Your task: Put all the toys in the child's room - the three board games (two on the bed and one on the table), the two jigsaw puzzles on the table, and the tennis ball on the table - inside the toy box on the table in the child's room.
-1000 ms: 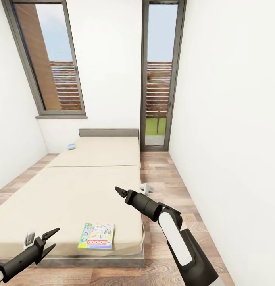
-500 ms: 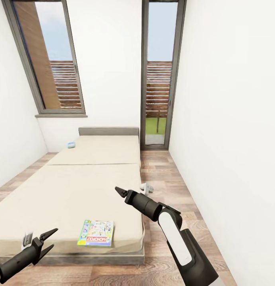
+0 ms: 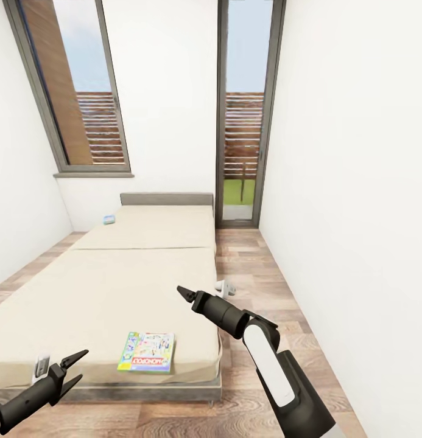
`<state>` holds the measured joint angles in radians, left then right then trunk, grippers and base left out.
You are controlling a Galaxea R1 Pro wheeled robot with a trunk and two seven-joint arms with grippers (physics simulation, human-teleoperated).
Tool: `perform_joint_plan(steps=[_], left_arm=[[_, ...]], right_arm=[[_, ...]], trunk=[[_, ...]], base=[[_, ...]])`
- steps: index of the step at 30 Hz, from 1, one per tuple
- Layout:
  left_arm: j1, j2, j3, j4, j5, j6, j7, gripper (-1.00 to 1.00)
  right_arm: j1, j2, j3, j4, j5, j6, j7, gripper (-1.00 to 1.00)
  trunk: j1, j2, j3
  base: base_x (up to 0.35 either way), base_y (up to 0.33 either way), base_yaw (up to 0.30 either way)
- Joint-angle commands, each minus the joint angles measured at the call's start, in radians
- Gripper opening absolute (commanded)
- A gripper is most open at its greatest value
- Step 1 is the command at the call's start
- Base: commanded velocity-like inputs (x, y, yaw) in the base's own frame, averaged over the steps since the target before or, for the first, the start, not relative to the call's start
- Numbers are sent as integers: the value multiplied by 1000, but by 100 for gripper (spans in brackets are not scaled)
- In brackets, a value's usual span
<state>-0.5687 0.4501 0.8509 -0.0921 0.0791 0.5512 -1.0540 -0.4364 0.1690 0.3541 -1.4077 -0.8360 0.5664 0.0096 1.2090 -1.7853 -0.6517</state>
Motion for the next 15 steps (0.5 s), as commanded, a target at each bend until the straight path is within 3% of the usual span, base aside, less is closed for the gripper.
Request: perform_joint_plan(steps=[1, 15], left_arm=[[0, 0, -4, 0, 9, 9, -1, 100], [0, 0, -4, 0, 10, 9, -1, 100]], right_arm=[[-1, 1, -1, 0, -1, 4, 1, 100], [-1, 3, 0, 1, 0, 4, -3, 100]], trunk=[[4, -8, -4], [58, -106, -48]], base=[[0, 0, 0], [0, 0, 0]])
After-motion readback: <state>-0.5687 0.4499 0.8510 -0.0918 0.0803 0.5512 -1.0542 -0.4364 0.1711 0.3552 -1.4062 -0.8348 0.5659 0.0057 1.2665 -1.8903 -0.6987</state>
